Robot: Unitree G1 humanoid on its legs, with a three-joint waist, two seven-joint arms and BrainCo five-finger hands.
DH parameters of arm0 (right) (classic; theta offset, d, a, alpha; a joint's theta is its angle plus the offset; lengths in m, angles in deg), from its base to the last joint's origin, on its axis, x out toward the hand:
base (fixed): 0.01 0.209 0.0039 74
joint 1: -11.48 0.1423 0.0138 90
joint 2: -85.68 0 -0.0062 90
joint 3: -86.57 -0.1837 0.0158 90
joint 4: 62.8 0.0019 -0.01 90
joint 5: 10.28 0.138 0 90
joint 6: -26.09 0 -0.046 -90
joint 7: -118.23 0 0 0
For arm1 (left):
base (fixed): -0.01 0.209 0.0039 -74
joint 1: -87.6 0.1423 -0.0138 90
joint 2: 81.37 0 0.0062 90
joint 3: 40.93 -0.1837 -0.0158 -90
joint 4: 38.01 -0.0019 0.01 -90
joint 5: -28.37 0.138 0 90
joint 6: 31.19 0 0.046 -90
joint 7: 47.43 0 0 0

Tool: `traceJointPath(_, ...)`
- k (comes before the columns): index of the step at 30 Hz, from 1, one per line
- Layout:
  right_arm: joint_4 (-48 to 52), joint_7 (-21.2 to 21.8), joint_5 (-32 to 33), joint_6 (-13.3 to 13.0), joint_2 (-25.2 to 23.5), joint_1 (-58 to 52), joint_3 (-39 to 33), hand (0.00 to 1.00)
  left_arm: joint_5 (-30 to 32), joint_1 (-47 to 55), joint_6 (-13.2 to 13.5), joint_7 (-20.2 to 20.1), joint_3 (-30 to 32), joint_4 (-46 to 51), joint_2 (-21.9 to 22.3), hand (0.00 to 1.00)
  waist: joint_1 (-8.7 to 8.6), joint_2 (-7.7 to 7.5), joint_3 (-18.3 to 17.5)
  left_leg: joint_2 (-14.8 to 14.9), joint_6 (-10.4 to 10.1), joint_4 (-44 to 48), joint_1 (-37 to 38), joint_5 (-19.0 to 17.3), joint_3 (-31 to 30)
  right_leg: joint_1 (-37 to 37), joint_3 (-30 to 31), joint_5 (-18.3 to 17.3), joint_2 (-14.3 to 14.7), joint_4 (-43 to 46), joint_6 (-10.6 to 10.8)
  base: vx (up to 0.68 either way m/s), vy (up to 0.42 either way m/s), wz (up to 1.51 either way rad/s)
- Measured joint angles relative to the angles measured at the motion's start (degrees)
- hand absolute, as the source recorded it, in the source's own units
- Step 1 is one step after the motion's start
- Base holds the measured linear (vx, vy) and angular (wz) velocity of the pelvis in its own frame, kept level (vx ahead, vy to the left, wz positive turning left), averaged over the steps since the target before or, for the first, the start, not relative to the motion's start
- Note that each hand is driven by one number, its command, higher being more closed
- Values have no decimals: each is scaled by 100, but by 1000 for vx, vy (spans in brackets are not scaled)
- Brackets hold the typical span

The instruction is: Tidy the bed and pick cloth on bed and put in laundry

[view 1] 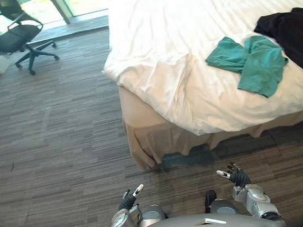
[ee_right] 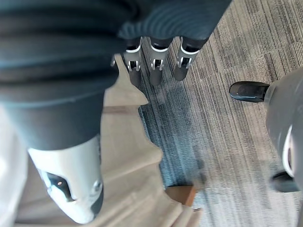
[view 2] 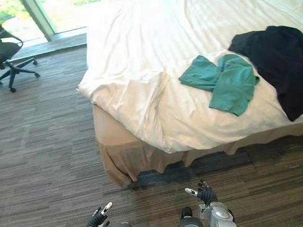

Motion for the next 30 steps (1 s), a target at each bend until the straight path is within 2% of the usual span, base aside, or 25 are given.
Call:
traceJointPath(1,-7,4,1,30,-36,-49,13,0,30,2,9,-11,-1,0,-5,0,12,-35,7,-24,3,-93,34,-1,-36,56,-30,63,5,-107,20,-25,61,23)
traceJointPath(3,-165,45,-2,145,-221,-184,5,0,129,12,44,-75,2,-4,-95,0,43,-197,-36,-173,89,-231,39,71,-105,239,-103,317,-10,-540,79,-41,44,15)
traceJointPath(4,-183,55,26,167,-239,-201,-29,0,129,27,42,-80,2,-7,-111,0,44,-216,-47,-209,104,-264,45,85,-94,251,-90,365,-23,-613,99,-23,50,-2)
traceJointPath(10,-216,109,47,123,-219,-235,-153,0,128,22,22,-116,52,-40,-111,0,14,-169,-44,-301,121,-408,205,112,-47,304,32,417,-68,-656,129,-27,43,-8)
traceJointPath(12,-217,102,109,57,-222,-250,-160,0,-110,-30,44,-48,53,-43,-90,0,-7,-167,-46,-287,108,-468,241,119,-43,303,45,418,-46,-658,127,-5,-9,-6)
traceJointPath(15,-214,63,301,18,-217,-291,-235,0,-1109,-108,78,243,179,-46,-11,0,-68,-176,-47,-273,67,-549,333,147,-23,338,51,405,-17,-658,108,24,-2,-4)
traceJointPath(17,-215,41,462,17,-212,-321,-327,0,-2247,-265,432,664,650,-39,-9,0,-140,-201,-32,-277,42,-589,456,178,-15,408,43,392,-2,-657,88,35,8,-1)
traceJointPath(18,-214,42,492,17,-211,-339,-360,0,-2559,-315,595,794,820,-35,-18,0,-142,-202,-32,-278,40,-594,486,177,-13,427,41,388,2,-657,82,0,0,0)
traceJointPath(20,-214,41,495,21,-192,-418,-494,0,-3724,-499,1325,1272,1477,-5,-167,0,-164,-224,-47,-279,37,-597,492,176,-15,435,35,385,4,-657,80,0,0,0)
traceJointPath(21,-214,38,495,25,-191,-439,-531,0,-3991,-561,1513,1368,1638,0,-232,0,-179,-231,-50,-279,37,-598,492,176,-16,432,34,385,3,-658,81,0,0,0)
traceJointPath(22,-212,30,497,27,-185,-506,-605,0,-4526,-673,1917,1521,2052,18,-378,0,-213,-242,-56,-278,37,-604,492,176,-16,431,33,385,-2,-658,81,0,0,0)
traceJointPath(23,-215,23,497,36,-180,-562,-683,0,-4827,-720,2153,1620,2336,18,-518,0,-246,-243,-56,-276,36,-624,488,176,-16,437,32,384,-8,-659,83,-30,4,-1)
traceJointPath(24,-213,-4,497,42,-155,-628,-704,0,-5219,-740,2514,1745,2760,16,-697,0,-312,-244,-61,-284,11,-681,503,191,-16,432,32,382,-21,-659,85,0,0,0)
traceJointPath(27,-213,-16,479,47,-100,-823,-819,0,-5925,-834,3131,1941,3813,21,-1201,0,-342,-240,-71,-303,-27,-722,497,171,-16,408,30,373,-39,-661,103,0,0,0)
traceJointPath(29,-213,-20,453,44,-77,-980,-918,0,-5931,-832,3306,2121,4428,39,-1484,0,-348,-208,-99,-309,-43,-775,492,174,-19,377,26,358,-50,-661,119,0,0,0)
traceJointPath(30,-213,-20,421,34,-57,-1025,-916,0,-5704,-830,3320,2310,4836,135,-1656,0,-338,-181,-132,-307,-41,-780,484,176,-23,334,20,352,-56,-661,122,40,13,3)
